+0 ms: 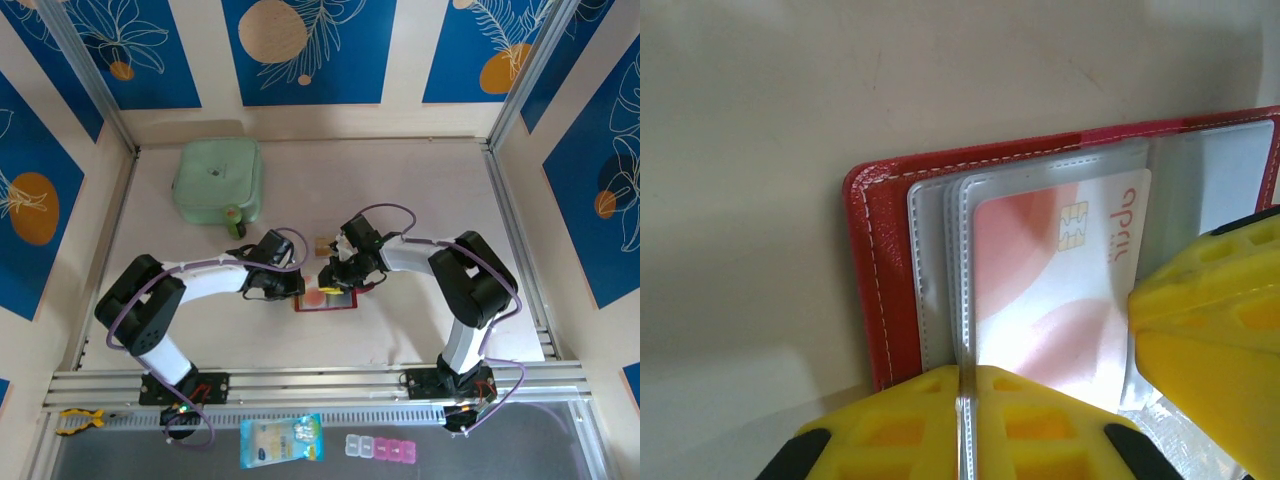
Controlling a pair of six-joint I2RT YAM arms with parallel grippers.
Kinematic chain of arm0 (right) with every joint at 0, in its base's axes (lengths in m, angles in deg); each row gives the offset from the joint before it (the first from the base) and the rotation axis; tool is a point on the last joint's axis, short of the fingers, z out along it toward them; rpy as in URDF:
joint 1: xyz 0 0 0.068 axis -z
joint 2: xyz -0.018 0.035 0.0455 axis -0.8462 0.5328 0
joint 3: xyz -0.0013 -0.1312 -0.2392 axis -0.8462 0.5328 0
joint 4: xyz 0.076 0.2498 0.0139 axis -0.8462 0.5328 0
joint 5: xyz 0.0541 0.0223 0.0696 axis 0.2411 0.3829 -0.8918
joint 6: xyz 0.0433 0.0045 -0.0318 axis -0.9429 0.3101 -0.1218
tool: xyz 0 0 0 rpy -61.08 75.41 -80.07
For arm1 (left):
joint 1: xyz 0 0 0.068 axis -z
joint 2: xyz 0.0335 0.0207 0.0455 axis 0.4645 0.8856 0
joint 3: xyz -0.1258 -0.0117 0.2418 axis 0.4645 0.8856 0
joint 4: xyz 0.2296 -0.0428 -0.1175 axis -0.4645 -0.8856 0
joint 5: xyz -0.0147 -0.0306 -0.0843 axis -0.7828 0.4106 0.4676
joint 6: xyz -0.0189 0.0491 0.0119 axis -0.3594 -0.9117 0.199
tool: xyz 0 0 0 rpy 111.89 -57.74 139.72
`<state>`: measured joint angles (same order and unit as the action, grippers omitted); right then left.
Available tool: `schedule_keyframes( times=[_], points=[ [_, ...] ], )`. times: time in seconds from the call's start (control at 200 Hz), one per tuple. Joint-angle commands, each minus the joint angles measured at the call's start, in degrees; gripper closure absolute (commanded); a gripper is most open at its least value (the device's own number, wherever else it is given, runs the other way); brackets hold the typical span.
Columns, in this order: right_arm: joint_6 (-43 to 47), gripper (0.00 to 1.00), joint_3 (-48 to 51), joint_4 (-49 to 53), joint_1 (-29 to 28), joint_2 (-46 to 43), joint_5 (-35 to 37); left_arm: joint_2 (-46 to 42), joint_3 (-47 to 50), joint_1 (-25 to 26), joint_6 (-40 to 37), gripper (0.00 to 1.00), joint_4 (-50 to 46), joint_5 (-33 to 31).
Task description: Take the credit cards out of the card holder
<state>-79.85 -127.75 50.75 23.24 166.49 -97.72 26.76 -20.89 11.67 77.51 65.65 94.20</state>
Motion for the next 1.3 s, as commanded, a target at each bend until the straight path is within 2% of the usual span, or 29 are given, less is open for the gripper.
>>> schedule_keyframes(
  times=[0.0,0.275,0.595,0.95,1.295],
  points=[
    [-0.2,0.77,-1.0,0.1,-0.6,0.8,-0.7,1.6,0.6,-0.7,-0.4,0.89,-2.5,-0.4],
    [-0.2,0.81,-1.6,-0.4,-0.9,1.7,-1.3,1.3,0.8,-0.7,-0.4,0.89,-2.5,-0.5],
    [-0.3,0.81,-1.8,-0.6,-1.2,2.3,-1.8,1.3,1.0,-0.7,-0.4,0.89,-2.5,-0.3],
    [2.5,0.8,-3.0,6.8,-1.2,0.6,5.1,1.7,0.8,-0.8,-0.4,0.88,-2.9,-0.3],
    [3.6,0.8,-4.0,8.2,-1.2,-0.1,5.8,1.0,0.3,-0.7,-0.5,0.88,-3.5,-0.5]
  ],
)
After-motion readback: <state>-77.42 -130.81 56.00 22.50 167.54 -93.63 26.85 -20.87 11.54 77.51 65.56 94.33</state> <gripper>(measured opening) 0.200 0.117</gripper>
